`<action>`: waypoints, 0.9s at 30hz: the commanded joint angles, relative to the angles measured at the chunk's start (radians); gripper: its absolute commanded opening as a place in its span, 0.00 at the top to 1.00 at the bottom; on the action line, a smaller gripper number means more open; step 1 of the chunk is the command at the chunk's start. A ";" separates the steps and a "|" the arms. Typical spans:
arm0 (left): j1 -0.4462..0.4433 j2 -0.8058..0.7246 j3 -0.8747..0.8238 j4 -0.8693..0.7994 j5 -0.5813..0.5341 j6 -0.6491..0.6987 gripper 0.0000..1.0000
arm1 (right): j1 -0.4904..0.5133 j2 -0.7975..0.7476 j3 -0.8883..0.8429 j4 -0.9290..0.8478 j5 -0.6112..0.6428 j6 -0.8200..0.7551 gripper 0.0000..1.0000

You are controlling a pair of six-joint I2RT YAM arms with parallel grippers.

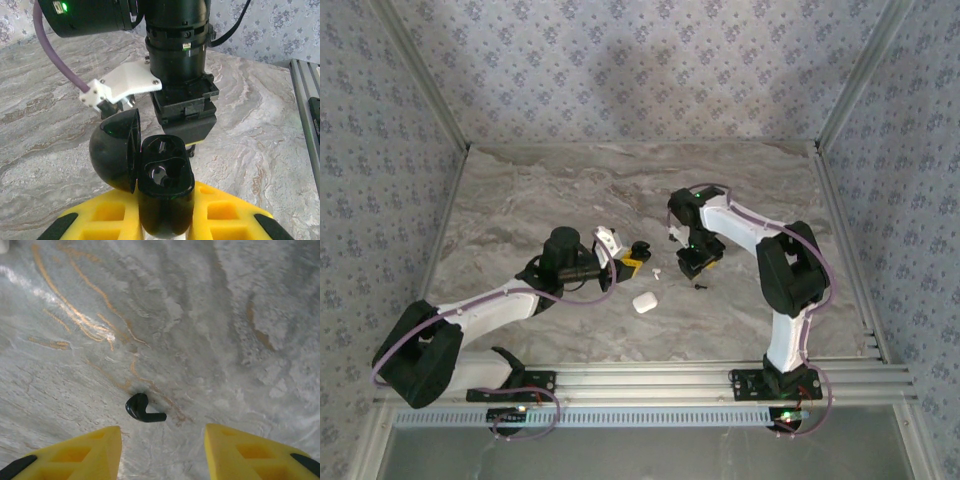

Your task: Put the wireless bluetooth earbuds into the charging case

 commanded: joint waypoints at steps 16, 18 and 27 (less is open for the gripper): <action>0.004 -0.048 -0.014 -0.036 -0.009 0.024 0.80 | -0.116 -0.335 -0.328 0.194 -0.347 -0.905 0.52; 0.003 -0.048 -0.015 -0.038 -0.009 0.024 0.80 | -0.118 -0.352 -0.349 0.199 -0.348 -0.982 0.55; 0.005 -0.041 -0.017 -0.033 -0.006 0.025 0.80 | -0.104 -0.343 -0.415 0.320 -0.257 -1.102 0.61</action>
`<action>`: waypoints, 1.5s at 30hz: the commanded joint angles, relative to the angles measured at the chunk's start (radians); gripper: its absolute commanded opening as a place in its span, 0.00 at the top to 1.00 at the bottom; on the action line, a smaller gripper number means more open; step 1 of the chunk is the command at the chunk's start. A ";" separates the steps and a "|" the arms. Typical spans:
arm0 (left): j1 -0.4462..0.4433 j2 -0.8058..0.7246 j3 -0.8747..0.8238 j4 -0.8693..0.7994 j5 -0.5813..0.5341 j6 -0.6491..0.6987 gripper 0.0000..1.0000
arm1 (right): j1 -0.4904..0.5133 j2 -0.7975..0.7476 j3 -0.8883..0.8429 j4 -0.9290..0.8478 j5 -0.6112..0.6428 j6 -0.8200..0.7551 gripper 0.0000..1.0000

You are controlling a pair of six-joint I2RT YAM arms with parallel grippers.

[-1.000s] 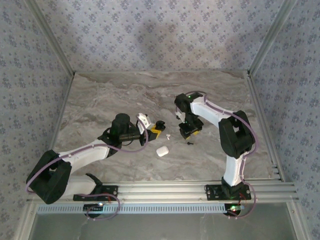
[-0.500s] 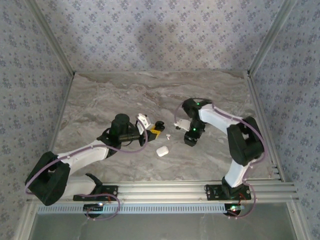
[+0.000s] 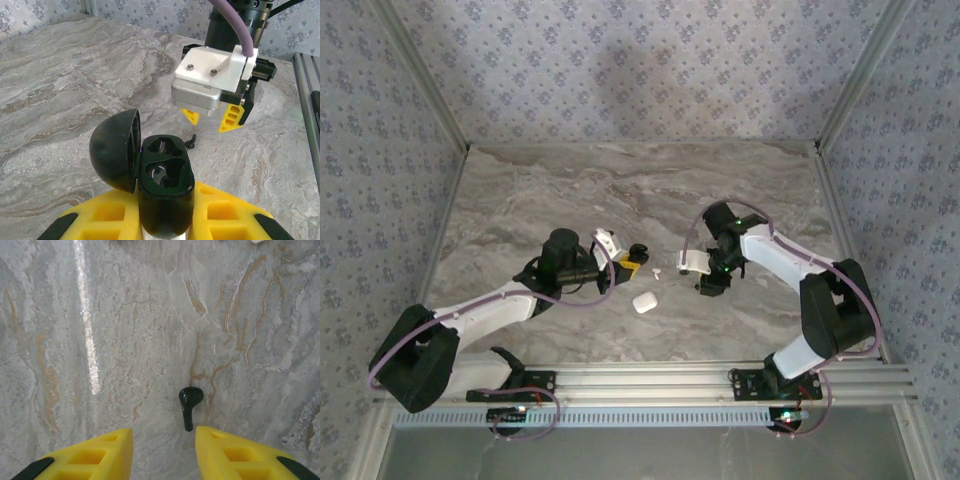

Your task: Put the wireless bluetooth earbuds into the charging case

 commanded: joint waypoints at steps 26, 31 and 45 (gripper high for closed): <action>0.004 -0.015 -0.005 0.005 0.005 0.015 0.80 | 0.038 0.165 0.010 0.133 0.092 -0.145 0.65; 0.004 -0.015 -0.005 0.005 0.005 0.017 0.80 | 0.037 0.179 0.011 0.145 0.097 -0.137 0.69; 0.003 -0.007 -0.006 0.002 0.002 0.019 0.80 | 0.037 0.182 0.015 0.159 0.115 -0.108 0.83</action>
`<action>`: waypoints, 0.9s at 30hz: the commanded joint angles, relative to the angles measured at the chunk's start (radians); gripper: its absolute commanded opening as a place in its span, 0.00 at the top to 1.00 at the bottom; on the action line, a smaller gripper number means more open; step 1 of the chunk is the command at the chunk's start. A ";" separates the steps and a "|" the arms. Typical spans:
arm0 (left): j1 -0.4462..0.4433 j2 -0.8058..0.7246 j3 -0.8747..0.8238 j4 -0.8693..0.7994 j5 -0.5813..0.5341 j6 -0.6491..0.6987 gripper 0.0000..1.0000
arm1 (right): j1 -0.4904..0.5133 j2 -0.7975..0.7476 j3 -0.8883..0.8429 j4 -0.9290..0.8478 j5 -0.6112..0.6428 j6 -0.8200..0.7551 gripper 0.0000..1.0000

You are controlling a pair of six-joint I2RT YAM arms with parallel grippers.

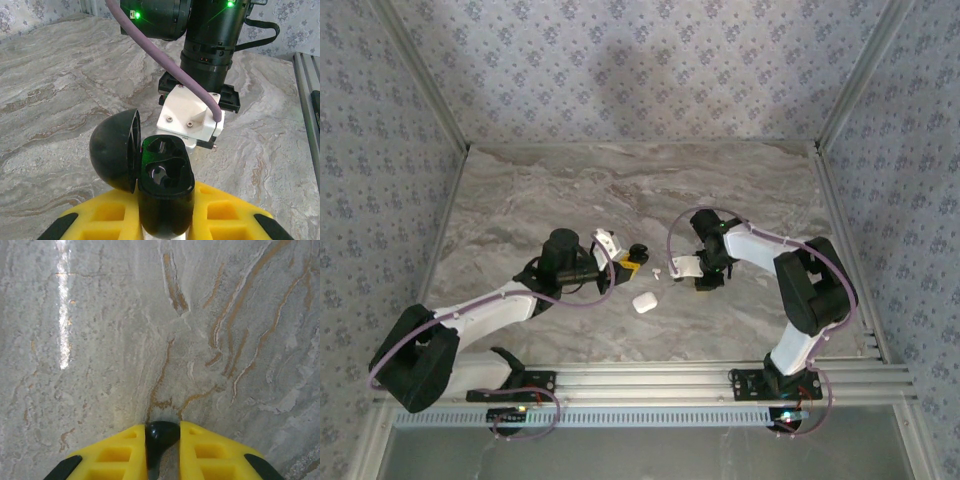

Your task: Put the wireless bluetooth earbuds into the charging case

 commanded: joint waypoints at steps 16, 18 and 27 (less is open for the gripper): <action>-0.027 0.057 -0.033 0.237 -0.047 0.000 0.81 | -0.106 -0.401 -0.099 0.276 -0.349 0.538 0.84; -0.037 0.073 -0.032 0.275 -0.064 0.001 0.81 | -0.117 -0.453 -0.120 0.324 -0.395 0.622 0.84; -0.080 0.155 -0.003 0.411 -0.137 0.006 0.81 | -0.141 -0.620 -0.240 0.636 -0.529 1.038 0.83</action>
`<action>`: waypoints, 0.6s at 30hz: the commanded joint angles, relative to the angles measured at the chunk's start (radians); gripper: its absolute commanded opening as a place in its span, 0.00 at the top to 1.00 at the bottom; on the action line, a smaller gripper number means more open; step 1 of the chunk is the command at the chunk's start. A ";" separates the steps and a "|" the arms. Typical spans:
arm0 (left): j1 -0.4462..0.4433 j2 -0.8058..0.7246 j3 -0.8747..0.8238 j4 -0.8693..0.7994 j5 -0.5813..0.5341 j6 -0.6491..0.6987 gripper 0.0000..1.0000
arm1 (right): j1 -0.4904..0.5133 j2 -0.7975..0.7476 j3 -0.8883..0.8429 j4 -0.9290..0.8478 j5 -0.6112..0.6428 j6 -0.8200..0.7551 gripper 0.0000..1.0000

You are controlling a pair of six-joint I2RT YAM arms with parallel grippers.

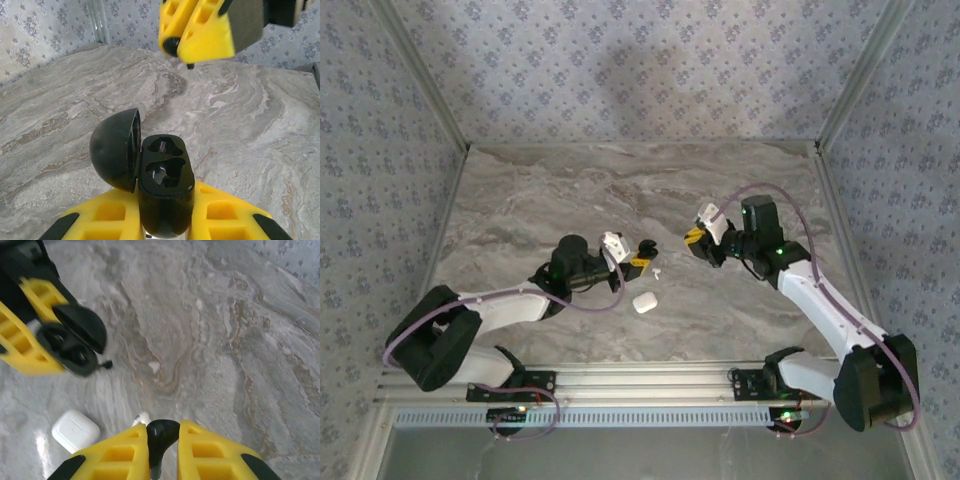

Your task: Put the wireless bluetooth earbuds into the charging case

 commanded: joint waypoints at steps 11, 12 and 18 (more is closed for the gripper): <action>-0.035 0.083 0.072 0.200 -0.049 -0.018 0.81 | 0.025 -0.089 -0.132 0.486 -0.014 0.545 0.82; -0.037 0.088 0.075 0.207 -0.051 -0.019 0.81 | 0.034 -0.090 -0.136 0.499 -0.002 0.556 0.82; -0.047 0.111 0.086 0.251 -0.066 -0.038 0.81 | 0.091 -0.086 -0.168 0.569 0.097 0.600 0.81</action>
